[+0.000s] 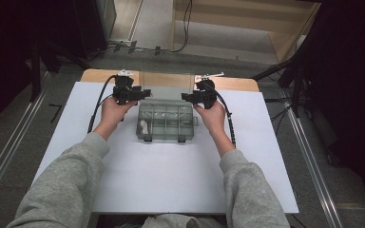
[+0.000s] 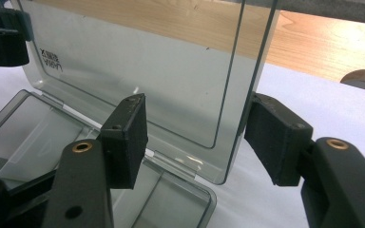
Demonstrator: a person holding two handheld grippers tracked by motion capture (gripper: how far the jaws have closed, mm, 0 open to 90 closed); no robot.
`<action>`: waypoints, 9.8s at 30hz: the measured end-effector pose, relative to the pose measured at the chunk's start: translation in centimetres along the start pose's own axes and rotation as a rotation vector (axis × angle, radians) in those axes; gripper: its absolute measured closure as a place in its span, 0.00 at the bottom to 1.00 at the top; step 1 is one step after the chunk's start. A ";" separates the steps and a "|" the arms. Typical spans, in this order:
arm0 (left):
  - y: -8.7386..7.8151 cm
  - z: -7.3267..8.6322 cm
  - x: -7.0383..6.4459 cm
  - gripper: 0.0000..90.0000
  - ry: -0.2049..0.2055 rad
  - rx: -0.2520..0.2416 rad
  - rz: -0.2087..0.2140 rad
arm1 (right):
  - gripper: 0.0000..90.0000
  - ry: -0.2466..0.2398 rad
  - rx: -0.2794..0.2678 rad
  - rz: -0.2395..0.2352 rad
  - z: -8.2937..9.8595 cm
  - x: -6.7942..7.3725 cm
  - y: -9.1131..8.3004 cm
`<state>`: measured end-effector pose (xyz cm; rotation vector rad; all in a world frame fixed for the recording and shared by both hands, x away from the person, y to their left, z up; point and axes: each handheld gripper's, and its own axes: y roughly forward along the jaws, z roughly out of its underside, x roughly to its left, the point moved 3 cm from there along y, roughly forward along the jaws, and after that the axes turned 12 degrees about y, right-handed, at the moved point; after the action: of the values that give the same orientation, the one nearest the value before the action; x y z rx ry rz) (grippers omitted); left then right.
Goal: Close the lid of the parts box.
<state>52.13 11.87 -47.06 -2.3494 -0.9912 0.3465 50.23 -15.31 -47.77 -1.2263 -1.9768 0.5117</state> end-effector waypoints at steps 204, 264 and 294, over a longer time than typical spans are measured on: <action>-5.9 5.8 -6.5 1.00 0.088 0.194 0.310 | 0.98 -0.151 0.151 -0.146 9.7 2.2 -5.8; -12.6 9.2 -11.3 0.36 0.132 0.105 0.409 | 0.27 -0.209 0.116 -0.271 15.8 2.8 -12.9; -16.3 13.2 -11.2 0.34 0.155 0.087 0.353 | 0.26 -0.184 0.111 -0.242 19.2 0.4 -15.1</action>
<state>29.28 18.33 -47.94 -2.4247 -0.4777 0.3269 26.59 -21.08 -50.00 -0.8830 -2.1837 0.6194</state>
